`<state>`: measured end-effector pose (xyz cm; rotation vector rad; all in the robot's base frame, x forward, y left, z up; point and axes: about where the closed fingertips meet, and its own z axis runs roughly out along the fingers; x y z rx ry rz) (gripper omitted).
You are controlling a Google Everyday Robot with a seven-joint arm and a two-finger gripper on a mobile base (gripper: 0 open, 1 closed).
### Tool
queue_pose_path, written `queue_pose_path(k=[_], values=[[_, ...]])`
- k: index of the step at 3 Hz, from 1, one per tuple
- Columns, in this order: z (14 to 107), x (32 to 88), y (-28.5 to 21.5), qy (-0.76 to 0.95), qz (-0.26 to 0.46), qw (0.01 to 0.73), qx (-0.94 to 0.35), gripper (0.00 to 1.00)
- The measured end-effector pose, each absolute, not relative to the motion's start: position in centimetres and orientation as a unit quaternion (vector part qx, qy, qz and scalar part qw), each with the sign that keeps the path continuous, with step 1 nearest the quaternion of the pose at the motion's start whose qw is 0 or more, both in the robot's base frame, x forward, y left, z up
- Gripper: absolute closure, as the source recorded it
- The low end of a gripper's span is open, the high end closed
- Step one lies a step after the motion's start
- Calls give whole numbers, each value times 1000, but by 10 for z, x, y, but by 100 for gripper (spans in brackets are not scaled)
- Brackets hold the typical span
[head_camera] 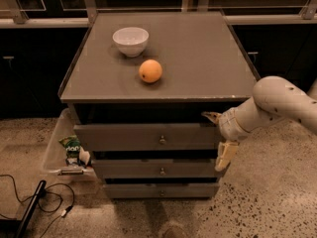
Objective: Open top drawer
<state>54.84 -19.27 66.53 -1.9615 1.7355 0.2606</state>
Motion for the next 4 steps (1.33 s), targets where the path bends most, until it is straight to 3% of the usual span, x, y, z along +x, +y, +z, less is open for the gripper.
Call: queue_pose_path(k=[2, 4], values=[[643, 566, -181, 633, 117, 262, -719, 0], [643, 566, -180, 633, 117, 262, -719, 42]])
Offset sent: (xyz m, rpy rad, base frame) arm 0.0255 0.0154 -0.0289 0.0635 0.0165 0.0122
